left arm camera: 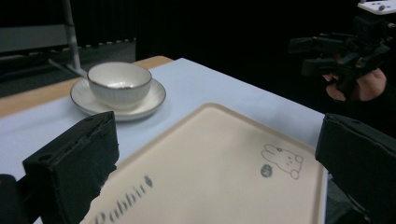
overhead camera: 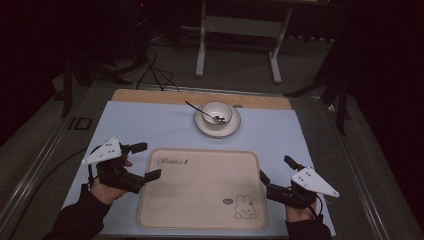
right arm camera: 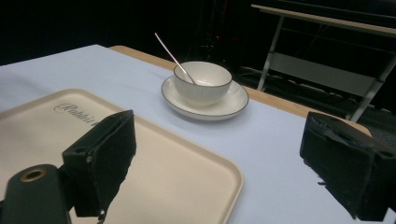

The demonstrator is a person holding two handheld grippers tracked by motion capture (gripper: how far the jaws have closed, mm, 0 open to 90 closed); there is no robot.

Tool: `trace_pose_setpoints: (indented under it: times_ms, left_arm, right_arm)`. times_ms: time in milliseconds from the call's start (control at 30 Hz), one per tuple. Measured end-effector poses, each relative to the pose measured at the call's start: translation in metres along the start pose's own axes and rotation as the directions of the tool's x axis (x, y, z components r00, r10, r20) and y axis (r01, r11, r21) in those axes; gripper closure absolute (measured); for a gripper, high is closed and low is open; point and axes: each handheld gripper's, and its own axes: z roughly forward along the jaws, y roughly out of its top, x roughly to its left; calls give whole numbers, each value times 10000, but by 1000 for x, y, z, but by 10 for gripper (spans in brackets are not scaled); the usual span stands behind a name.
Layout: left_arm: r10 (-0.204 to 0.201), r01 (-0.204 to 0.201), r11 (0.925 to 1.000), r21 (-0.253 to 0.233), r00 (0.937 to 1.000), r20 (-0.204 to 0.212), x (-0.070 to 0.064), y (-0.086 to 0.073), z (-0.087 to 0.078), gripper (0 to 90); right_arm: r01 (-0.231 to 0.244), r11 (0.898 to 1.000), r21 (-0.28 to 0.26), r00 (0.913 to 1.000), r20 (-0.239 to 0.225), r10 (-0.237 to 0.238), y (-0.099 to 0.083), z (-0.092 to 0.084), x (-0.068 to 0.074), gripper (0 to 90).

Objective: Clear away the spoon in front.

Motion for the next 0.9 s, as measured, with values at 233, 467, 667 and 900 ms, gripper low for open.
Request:
trace_pose_setpoints:
  times_ms: [233, 467, 667, 900]
  left_arm:
    - [141, -140, 9999, 83, 9998, -110, 6, 21, 19, 0]
    - [-36, 43, 9997, 232, 9996, -291, 17, 31, 48, 0]
    - [-184, 200, 9995, 238, 9977, -653, 30, 36, 74, 6]
    - [-450, 481, 9985, 263, 9930, -1089, 48, 35, 100, 9]
  right_arm:
    - [-42, 10000, -66, 10000, -30, 42, 1, -1, 0, 106]
    - [42, 9999, -139, 9999, -124, -44, 2, -1, 2, 106]
    - [41, 9999, -158, 9998, -200, -44, 2, -2, 3, 106]
    - [31, 9999, -147, 9997, -251, -35, 2, -1, 3, 106]
